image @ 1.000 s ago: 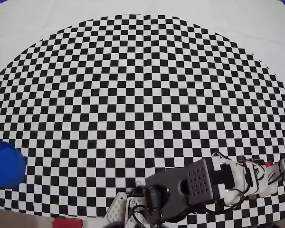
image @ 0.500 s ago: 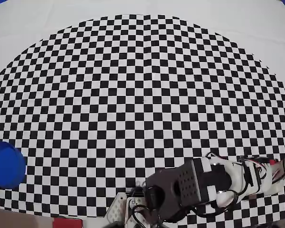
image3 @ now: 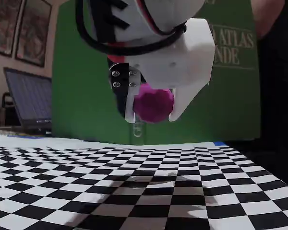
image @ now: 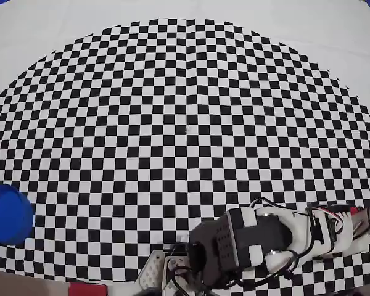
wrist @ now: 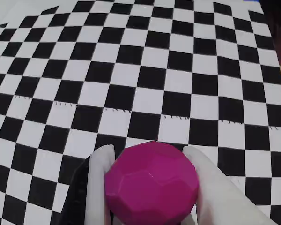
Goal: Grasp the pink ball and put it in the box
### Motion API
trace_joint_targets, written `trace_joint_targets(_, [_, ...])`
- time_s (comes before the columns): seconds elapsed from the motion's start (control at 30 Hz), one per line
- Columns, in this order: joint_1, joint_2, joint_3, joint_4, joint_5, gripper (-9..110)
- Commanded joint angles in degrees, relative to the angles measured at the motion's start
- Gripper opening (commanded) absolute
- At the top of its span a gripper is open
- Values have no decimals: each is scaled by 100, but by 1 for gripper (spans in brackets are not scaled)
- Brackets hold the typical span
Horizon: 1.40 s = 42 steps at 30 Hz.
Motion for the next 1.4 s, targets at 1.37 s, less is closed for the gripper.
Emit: trace_joint_targets(1.37, [229,3639,2540,-378,-44,0])
